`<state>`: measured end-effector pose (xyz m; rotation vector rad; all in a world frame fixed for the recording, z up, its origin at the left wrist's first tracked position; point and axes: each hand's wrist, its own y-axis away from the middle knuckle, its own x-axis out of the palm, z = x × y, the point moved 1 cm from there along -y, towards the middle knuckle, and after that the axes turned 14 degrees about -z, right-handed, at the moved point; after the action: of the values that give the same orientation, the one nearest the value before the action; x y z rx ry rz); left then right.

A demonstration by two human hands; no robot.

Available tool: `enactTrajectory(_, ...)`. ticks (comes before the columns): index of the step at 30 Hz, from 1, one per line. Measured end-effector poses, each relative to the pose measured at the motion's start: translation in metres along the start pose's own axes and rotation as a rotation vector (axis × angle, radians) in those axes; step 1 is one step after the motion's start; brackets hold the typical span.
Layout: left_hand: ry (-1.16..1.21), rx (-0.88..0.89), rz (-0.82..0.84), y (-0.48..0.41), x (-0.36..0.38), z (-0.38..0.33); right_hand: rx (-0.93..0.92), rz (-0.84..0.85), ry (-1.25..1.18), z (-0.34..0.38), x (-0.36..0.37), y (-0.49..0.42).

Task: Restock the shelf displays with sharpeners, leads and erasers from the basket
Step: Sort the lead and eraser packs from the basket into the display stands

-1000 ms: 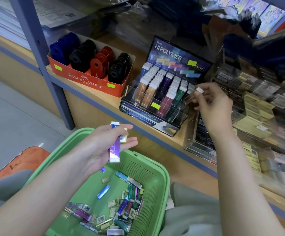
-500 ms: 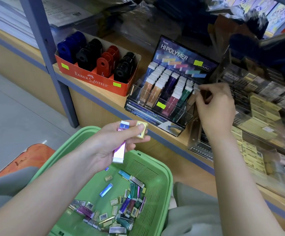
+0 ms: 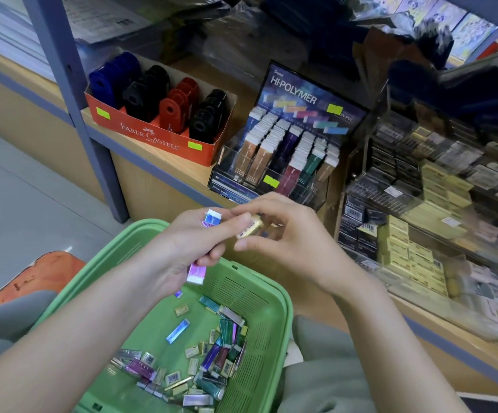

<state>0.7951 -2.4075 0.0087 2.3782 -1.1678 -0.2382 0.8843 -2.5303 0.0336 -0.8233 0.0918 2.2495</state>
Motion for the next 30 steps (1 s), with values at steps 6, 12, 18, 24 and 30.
enactTrajectory(6, -0.004, -0.054, 0.146, 0.003, 0.010, 0.003, 0.052, -0.172, 0.015, -0.004, -0.025, 0.013)
enactTrajectory(12, 0.032, -0.182, 0.178, 0.002, 0.024, 0.020, 0.249, -0.527, -0.045, -0.027, -0.081, 0.032)
enactTrajectory(18, -0.124, -0.058, 0.177, 0.022, 0.030, 0.030, 0.384, -0.638, -0.037, -0.059, -0.124, 0.063)
enactTrajectory(24, -0.138, 0.014, 0.198, 0.031, 0.046, 0.039, 0.462, -0.737, 0.317, -0.082, -0.158, 0.100)
enactTrajectory(30, -0.037, -0.040, 0.156, 0.035, 0.076, 0.043, 0.554, -0.642, 0.452, -0.101, -0.171, 0.117)
